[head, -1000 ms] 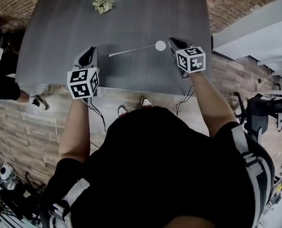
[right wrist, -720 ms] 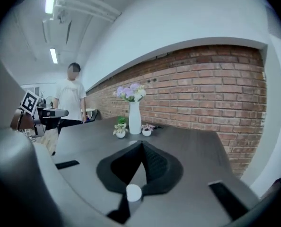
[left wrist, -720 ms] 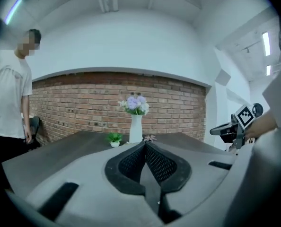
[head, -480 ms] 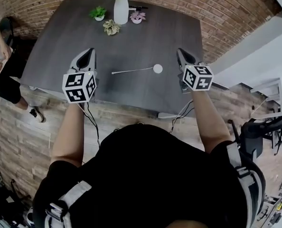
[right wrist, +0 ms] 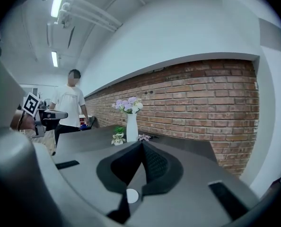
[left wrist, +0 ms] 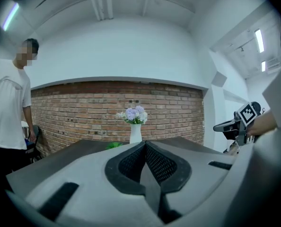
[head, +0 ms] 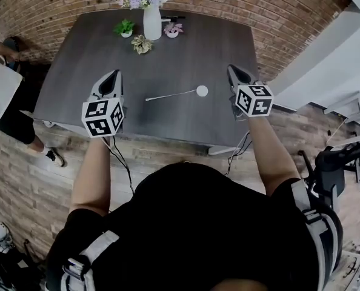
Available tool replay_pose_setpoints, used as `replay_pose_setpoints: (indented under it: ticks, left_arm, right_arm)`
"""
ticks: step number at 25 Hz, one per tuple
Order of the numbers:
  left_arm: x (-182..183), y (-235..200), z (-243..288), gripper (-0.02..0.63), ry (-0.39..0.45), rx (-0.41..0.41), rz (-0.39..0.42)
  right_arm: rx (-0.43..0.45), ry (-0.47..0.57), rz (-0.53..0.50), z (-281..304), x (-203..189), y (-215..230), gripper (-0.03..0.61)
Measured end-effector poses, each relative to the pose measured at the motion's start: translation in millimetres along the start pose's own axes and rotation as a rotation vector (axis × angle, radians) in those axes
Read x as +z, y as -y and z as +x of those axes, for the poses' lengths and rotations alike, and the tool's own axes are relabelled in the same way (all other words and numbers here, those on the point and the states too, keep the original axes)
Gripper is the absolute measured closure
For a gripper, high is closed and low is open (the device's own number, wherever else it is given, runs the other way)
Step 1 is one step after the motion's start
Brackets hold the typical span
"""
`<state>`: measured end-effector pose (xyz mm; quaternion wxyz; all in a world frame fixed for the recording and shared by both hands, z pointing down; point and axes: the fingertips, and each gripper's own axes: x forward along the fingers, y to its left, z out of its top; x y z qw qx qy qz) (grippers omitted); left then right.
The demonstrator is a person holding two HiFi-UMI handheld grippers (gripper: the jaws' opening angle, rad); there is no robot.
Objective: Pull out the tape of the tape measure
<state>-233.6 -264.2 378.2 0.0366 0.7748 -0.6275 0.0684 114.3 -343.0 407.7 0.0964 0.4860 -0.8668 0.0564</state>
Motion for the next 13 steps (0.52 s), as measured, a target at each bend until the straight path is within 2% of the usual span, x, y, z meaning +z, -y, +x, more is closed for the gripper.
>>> replay_pose_setpoints:
  ticks: [13]
  left_arm:
    - [-5.1,6.6,1.1,0.604,-0.01,-0.014,0.009]
  right_arm:
    - [-0.015,-0.008,0.007,-3.5,-7.6,3.8,0.583]
